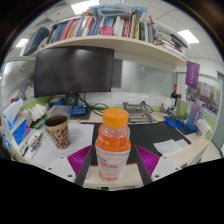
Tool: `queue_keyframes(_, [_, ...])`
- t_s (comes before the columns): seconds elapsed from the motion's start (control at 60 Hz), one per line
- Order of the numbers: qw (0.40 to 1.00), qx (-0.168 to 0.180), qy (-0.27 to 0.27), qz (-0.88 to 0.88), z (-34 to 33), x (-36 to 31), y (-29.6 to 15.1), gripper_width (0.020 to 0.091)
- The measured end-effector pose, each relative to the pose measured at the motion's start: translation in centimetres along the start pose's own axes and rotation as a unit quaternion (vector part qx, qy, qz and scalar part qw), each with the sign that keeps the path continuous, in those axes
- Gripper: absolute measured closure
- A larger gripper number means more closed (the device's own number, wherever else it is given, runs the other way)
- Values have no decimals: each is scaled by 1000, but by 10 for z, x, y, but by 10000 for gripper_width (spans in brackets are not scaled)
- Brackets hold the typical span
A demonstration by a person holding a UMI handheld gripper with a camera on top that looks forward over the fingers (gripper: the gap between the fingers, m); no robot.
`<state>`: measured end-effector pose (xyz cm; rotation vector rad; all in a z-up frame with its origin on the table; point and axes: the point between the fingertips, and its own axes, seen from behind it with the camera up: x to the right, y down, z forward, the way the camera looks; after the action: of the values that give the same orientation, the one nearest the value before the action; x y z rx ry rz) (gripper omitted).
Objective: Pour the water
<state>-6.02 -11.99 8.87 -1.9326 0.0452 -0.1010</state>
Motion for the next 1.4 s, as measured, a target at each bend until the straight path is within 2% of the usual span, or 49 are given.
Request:
queue_keyframes(0.167, [1000, 12, -3, 4, 19, -2, 3, 499])
queue_keyframes(0.333, [999, 44, -10, 15, 21, -2, -3, 560])
queue_keyframes(0.433, [998, 61, -13, 2, 20, -4, -4, 637])
queue_keyframes(0.517, [998, 63, -13, 6, 21, -3, -3, 718])
queue_keyframes(0.567, [998, 62, -14, 3, 22, -3, -4, 739])
queue_keyframes(0.7, [998, 58, -11, -5, 22, -2, -4, 740])
queue_keyframes(0.783, [999, 44, 0, -22, 22, 0, -6, 740])
queue_keyframes(0.933, [994, 49, 11, -95, 21, 10, -46, 741])
queue_keyframes(1.05, [974, 32, 13, -222, 36, 9, -76, 740])
queue_keyframes(1.2, [916, 28, 10, -400, 59, -15, -107, 740])
queue_keyframes(1.4, [790, 18, 1, -613, 85, -54, -120, 741])
